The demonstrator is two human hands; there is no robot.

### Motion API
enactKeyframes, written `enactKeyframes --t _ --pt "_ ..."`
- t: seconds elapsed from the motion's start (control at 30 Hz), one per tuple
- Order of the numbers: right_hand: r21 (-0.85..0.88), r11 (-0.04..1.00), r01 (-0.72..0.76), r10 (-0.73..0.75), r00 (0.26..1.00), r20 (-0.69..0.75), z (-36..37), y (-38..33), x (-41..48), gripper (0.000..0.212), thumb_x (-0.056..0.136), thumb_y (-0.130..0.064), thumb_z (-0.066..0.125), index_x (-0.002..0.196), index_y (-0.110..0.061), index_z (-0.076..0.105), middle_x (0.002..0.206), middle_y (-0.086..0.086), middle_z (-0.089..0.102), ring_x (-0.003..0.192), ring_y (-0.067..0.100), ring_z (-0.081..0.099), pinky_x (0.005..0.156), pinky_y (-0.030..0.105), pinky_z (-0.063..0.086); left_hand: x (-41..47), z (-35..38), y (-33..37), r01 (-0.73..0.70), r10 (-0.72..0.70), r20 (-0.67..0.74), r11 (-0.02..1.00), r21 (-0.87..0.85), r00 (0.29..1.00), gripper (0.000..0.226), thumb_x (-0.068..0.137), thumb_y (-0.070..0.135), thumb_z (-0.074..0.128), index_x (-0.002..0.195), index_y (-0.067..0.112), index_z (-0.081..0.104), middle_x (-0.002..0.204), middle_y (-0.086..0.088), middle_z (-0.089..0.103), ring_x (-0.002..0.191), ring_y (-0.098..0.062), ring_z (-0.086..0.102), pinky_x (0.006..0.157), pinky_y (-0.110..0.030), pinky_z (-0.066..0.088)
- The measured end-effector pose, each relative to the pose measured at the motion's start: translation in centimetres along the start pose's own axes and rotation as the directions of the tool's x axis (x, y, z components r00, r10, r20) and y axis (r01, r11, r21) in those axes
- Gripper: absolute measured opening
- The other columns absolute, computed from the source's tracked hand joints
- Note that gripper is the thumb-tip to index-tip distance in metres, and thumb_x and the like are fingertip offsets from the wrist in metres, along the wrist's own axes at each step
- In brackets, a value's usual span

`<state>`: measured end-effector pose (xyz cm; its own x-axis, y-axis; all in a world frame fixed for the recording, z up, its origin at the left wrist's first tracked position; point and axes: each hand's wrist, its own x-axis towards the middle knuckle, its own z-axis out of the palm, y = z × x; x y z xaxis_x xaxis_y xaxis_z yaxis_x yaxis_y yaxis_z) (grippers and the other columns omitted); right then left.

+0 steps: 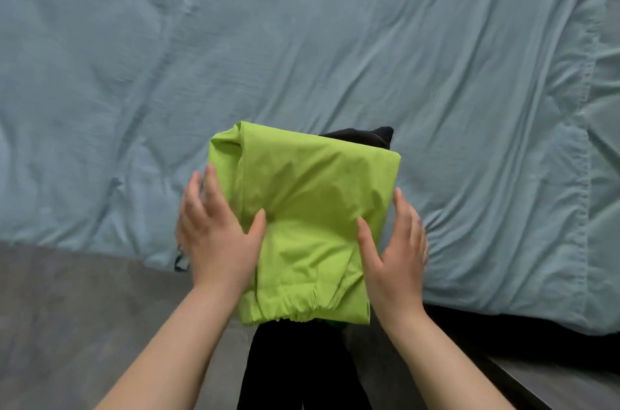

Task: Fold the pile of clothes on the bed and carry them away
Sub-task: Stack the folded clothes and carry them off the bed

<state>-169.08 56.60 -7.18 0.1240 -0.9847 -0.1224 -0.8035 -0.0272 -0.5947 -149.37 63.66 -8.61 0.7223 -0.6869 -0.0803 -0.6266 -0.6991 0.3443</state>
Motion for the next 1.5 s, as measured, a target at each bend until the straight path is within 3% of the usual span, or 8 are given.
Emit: enactKeyframes --t 0.1,0.2,0.43,0.6,0.83,1.0,1.33,1.5 --pt "-0.092 0.898 0.429 -0.423 0.902 0.084 1.9 -1.6 1.4 0.052 0.1 -0.048 0.033 0.148 -0.031 0.029 0.156 -0.004 0.03 0.145 0.014 0.023 0.119 0.036 0.011 1.0 1.2 2.5 -0.512 0.503 0.101 0.851 0.116 0.858 0.08 0.088 0.057 0.04 0.154 0.033 0.002 0.163 -0.009 0.0 0.15 -0.029 0.004 0.118 -0.049 0.004" --pt "-0.334 0.86 0.385 -0.157 0.824 0.545 4.0 0.3 5.5 0.06 0.1 -0.053 0.02 0.151 -0.034 -0.004 0.159 -0.011 -0.012 0.148 0.009 -0.008 0.119 0.029 -0.01 4.5 3.8 1.5 -0.488 0.323 0.587 0.861 0.143 0.743 0.069 0.096 0.061 0.024 0.142 0.042 -0.025 0.158 -0.004 -0.027 0.147 -0.023 -0.021 0.119 -0.044 -0.01" --pt "-0.278 0.808 0.52 -0.284 0.757 0.589 3.3 2.5 2.9 0.102 0.077 -0.088 0.016 0.151 -0.026 -0.015 0.159 0.002 -0.022 0.148 0.017 -0.014 0.117 0.039 -0.014 2.8 2.4 -1.3 -0.646 0.567 0.487 0.764 -0.009 0.664 0.121 0.059 0.1 0.03 0.152 0.035 -0.011 0.16 -0.007 -0.022 0.145 -0.028 -0.025 0.112 -0.054 -0.016" --pt "-0.415 0.702 0.579 0.012 0.573 0.82 3.9 3.8 3.0 0.115 0.068 -0.091 0.027 0.137 -0.027 -0.04 0.141 0.002 -0.049 0.135 0.019 -0.04 0.116 0.044 -0.018 2.3 3.9 -3.4 -0.721 0.186 0.909 0.675 0.158 0.373 0.14 0.049 0.095 0.05 0.12 0.036 -0.055 0.134 -0.006 -0.057 0.125 -0.03 -0.051 0.103 -0.068 -0.019" --pt "-0.386 0.809 0.444 0.05 0.602 0.797 -2.5 -3.4 2.6 0.066 0.092 -0.043 0.051 0.15 -0.024 0.025 0.154 0.006 0.033 0.139 0.025 0.034 0.11 0.039 0.031 0.5 -3.9 0.5 -0.583 0.271 0.795 0.803 0.125 0.543 0.11 0.076 0.066 0.064 0.154 0.03 -0.005 0.163 -0.008 0.0 0.149 -0.027 0.006 0.117 -0.049 0.017" --pt "-0.314 0.911 0.268 0.043 0.695 0.718 -10.5 -9.0 -0.4 0.036 0.097 -0.048 0.042 0.117 -0.024 0.06 0.105 -0.001 0.069 0.097 0.021 0.062 0.079 0.036 0.05 -2.3 -12.7 1.3 0.009 0.062 0.684 0.995 -0.1 0.727 0.064 0.085 0.045 0.064 0.143 0.028 0.04 0.117 0.006 0.063 0.113 -0.017 0.058 0.092 -0.03 0.045" --pt "-0.198 0.931 0.306 -0.035 0.616 0.787 -17.0 -12.5 -7.7 0.024 0.095 -0.041 0.049 0.106 -0.026 0.064 0.093 -0.002 0.069 0.087 0.017 0.062 0.08 0.03 0.048 -12.7 -23.8 -2.3 0.38 -0.152 0.506 0.842 -0.384 0.849 0.018 0.087 0.021 0.068 0.102 0.03 0.062 0.088 0.007 0.066 0.086 -0.012 0.062 0.079 -0.026 0.047" --pt "-0.054 0.997 0.05 0.023 0.487 0.873 -13.2 -14.9 -10.8 0.014 0.098 -0.015 0.049 0.096 -0.006 0.059 0.07 0.006 0.065 0.05 0.013 0.055 0.049 0.021 0.044 -20.5 -25.6 -6.1 0.659 -0.49 0.454 0.426 -0.62 0.744 0.011 0.091 0.001 0.06 0.099 0.009 0.063 0.09 -0.016 0.067 0.076 -0.026 0.063 0.057 -0.009 0.047"
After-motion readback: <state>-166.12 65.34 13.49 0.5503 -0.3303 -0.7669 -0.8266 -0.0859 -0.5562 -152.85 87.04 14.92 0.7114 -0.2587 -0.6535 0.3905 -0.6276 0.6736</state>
